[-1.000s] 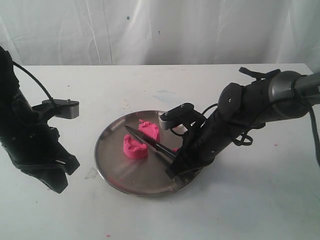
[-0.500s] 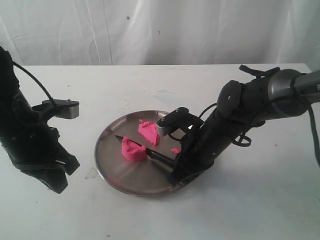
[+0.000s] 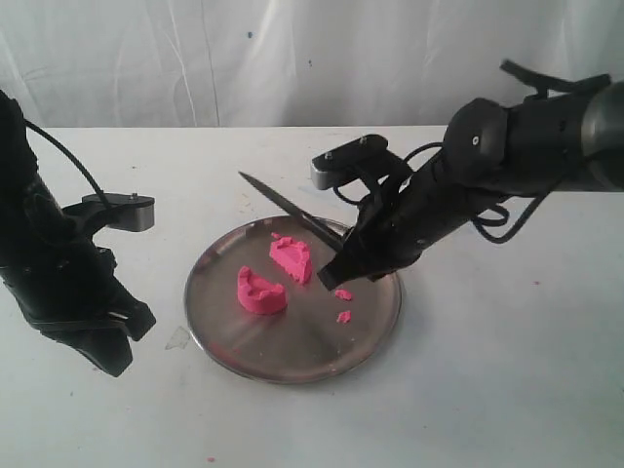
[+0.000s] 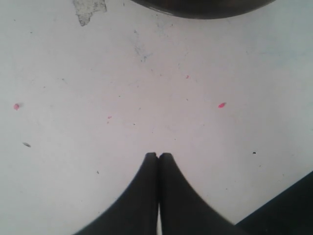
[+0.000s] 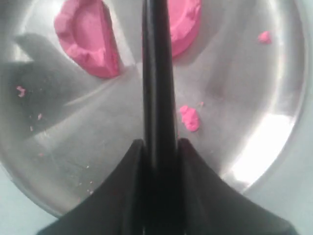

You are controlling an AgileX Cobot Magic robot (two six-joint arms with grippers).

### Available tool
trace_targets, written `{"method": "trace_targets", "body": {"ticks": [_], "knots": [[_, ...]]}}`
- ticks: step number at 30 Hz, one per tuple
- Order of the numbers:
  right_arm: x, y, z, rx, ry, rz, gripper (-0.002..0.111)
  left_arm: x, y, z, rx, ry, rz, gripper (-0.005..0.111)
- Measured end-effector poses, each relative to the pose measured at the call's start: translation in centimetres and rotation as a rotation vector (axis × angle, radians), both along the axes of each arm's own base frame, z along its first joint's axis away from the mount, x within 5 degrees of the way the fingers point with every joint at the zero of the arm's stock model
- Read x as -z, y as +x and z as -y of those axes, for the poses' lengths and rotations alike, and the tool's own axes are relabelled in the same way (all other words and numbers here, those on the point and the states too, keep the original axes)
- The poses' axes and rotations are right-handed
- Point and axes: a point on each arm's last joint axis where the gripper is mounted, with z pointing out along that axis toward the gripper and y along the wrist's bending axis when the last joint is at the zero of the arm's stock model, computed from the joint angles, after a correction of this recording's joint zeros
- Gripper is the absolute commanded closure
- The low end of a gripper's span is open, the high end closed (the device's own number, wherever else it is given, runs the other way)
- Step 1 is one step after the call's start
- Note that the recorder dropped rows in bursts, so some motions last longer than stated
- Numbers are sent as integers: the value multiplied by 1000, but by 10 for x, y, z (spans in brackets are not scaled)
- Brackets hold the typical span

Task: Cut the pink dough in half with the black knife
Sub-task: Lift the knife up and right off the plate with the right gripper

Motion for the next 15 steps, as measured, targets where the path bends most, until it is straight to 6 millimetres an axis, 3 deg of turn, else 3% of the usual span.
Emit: {"method": "trace_targets", "body": {"ticks": [3,6,15], "knots": [[-10,2,9,44,-46,57,108,0,0,0,0,0,0,107],[4,8,33,178,-98,5,108,0,0,0,1,0,-2,107],[15,7,37,209,-109,-44,108,0,0,0,1,0,-2,107]]}}
